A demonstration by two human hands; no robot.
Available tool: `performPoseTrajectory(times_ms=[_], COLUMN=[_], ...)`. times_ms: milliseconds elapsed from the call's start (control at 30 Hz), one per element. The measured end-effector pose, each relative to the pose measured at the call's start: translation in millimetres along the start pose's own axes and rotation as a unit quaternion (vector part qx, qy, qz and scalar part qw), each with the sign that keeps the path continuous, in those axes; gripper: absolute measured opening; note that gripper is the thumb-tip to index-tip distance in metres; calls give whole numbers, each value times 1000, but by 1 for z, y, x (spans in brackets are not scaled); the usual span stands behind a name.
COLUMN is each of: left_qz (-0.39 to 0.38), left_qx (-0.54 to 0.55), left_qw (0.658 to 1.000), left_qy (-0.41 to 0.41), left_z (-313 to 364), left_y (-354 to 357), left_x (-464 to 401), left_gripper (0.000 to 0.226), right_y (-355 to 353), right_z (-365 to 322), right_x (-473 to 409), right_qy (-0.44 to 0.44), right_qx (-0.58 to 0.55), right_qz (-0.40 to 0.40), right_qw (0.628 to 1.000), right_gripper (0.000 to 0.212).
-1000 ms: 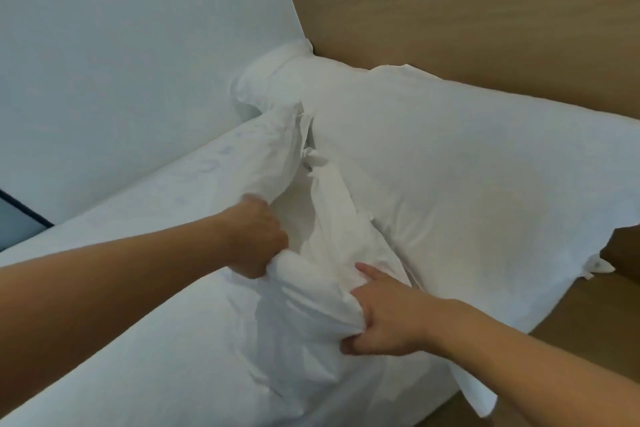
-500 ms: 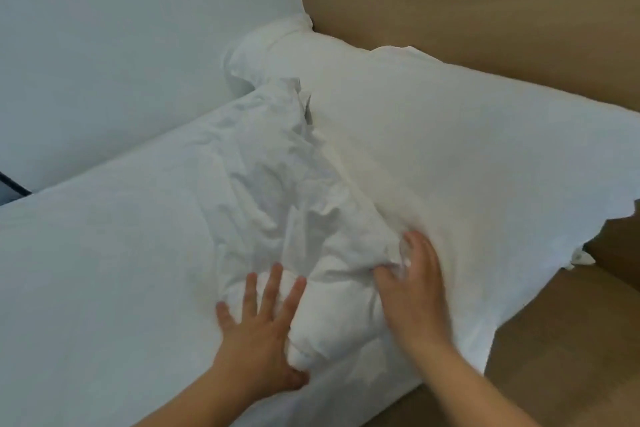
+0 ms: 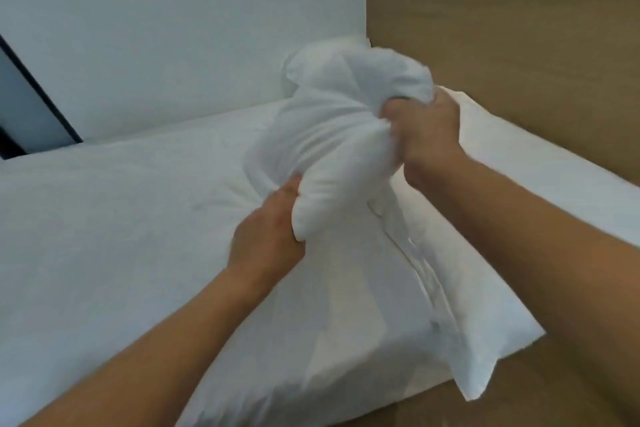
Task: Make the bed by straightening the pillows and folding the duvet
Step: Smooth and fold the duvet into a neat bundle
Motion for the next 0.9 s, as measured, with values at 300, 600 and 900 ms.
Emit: performPoseTrajectory(times_ms=[300, 600, 900], left_qz=[-463, -283, -266], left_qx=[-21, -128, -151], left_qw=[884, 945, 926], left_qy=[65, -103, -221], left_z=[30, -209, -353], left_y=[90, 7, -6], left_x=[12, 98, 234], left_gripper=[69, 59, 73], right_y=[-68, 119, 174], right_z=[123, 199, 269], right_x=[-12, 150, 156], right_qy=[262, -287, -45], right_qx=[37, 560, 734], right_qz=[241, -194, -245], right_qw=[934, 753, 632], right_gripper=[69, 68, 63])
Point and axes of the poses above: each hand's wrist, its own x-axis away from the middle knuckle, its own y-axis out of the palm, z = x × y, the point moved 1 cm from there along -x, towards the middle knuckle, and after that the axes turned 6 degrees about y, right-handed, at the moved point
